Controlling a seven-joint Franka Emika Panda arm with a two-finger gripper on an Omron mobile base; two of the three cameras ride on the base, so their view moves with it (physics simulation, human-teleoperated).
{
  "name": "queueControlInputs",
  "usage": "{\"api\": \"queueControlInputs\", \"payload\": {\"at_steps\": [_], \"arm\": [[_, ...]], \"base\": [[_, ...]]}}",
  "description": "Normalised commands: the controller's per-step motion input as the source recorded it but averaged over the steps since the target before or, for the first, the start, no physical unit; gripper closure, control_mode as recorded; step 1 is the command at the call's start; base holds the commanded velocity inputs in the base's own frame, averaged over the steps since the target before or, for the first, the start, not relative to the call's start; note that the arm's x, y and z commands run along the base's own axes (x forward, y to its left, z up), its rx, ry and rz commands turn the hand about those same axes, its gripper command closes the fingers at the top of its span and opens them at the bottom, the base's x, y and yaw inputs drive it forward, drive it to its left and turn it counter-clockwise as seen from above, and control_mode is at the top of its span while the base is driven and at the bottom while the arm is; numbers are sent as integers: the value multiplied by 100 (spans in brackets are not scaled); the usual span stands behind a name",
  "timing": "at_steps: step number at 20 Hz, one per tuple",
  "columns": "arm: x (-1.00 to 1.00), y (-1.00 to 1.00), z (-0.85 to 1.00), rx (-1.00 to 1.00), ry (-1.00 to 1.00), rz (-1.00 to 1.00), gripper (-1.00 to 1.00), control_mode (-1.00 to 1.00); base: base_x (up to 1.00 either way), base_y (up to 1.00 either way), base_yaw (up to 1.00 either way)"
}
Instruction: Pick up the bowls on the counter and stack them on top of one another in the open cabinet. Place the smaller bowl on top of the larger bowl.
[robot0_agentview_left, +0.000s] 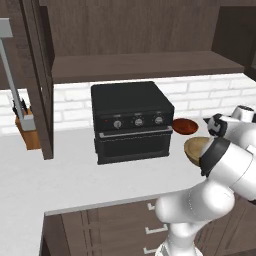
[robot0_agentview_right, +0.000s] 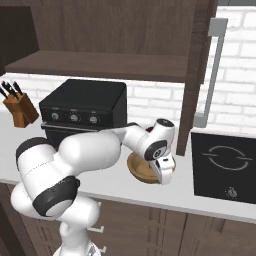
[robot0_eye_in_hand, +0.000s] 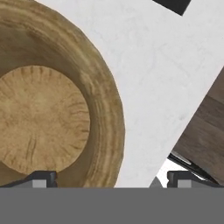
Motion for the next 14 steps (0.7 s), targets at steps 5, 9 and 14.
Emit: {"api": "queueControlInputs", "payload": {"at_steps": [5,9,14], "arm": [[0,0,-18,0,0,0,-100,-100],[3,0,-37,0,0,0,-100,-100],[2,0,-26,0,0,0,-100,-100]], "base": [[0,0,0],[0,0,0],[0,0,0]]}}
